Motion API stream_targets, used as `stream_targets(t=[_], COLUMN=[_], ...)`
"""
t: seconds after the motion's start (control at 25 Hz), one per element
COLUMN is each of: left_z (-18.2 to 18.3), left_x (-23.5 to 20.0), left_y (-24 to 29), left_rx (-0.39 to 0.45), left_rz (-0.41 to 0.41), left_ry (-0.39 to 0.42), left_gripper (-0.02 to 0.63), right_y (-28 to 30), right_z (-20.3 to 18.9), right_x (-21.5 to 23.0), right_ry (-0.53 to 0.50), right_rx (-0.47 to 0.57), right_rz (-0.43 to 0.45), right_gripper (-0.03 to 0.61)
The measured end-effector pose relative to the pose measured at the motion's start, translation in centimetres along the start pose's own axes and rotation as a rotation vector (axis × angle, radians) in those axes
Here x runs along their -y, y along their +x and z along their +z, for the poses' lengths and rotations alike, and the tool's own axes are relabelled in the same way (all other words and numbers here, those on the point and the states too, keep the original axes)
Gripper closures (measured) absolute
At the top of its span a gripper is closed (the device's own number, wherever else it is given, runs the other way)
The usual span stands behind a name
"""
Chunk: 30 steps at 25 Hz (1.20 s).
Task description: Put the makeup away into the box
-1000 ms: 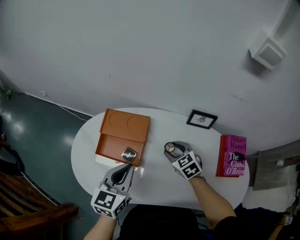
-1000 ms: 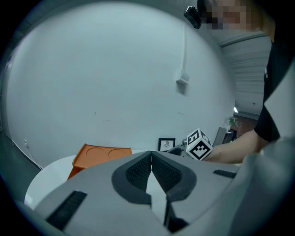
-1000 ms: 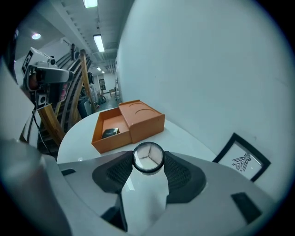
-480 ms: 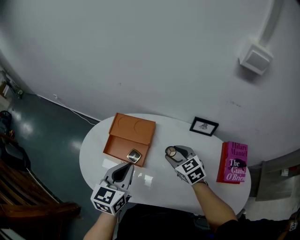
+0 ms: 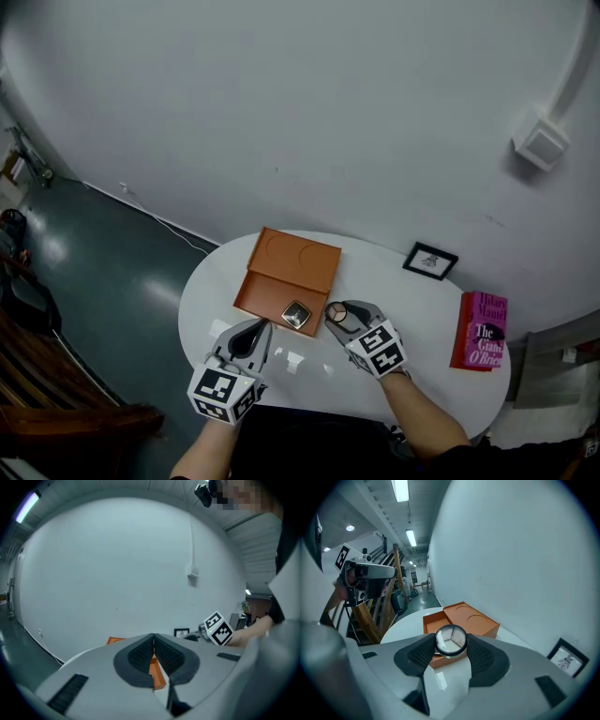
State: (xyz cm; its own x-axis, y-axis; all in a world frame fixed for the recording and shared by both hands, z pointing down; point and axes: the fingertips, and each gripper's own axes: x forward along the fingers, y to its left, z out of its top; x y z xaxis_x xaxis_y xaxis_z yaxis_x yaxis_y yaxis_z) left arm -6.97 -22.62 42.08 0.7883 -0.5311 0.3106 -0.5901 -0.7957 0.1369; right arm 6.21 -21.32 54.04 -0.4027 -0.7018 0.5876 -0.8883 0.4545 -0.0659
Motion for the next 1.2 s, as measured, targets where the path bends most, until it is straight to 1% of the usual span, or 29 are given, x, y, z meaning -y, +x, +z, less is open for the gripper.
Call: stream_targets(t=[0.16,0.28,0.4,0.52,0.72,0.84,1.0,1.2], left_z=[-0.1,-0.2,-0.1,0.1,0.2,-0.1,-0.9,-1.5], left_x=[-3.7,-6.3,-9.0,-11.3,-13.4,-14.1,-15.1,-16.7], left_y=[-1.5,-3.2,-4.7,-5.6,-5.1,-4.5,-3.9,-3.1], left_rx=[-0.017,-0.026,-0.024,-0.021,-0.030,-0.037,-0.064,-0.081], left_rz=[-0.078,-0.137,-0.177,-0.201,-0.221,-0.222,-0.202,-0.151], left_ry=[0.019,0.043,0.046,0.056,0.033,0.026,0.010,-0.020], left_gripper=[0.601,0.601,0.601,0.600,0.601,0.601,0.601,0.601], right_y=[3.2,5.8,7.8,9.6,12.5,14.4,16.7,19.2], right_z=[3.3,5.5,7.1,7.9,7.6,7.1,5.4,3.0], right_x=[-1.4,-3.5,-5.8,-7.6,-8.1,-7.7,-7.1,-7.1], right_ry=[0.014,0.026,0.033,0.042,0.056,0.039,0.012,-0.038], right_rx=[0.010,0.005,-0.009,-0.025,-0.074,-0.107,-0.166,-0.237], right_rz=[-0.061,-0.098,-0.124,-0.134,-0.125,-0.109,-0.080,-0.027], right_gripper=[0.351,0.351,0.351,0.351,0.351,0.351,0.351,0.351])
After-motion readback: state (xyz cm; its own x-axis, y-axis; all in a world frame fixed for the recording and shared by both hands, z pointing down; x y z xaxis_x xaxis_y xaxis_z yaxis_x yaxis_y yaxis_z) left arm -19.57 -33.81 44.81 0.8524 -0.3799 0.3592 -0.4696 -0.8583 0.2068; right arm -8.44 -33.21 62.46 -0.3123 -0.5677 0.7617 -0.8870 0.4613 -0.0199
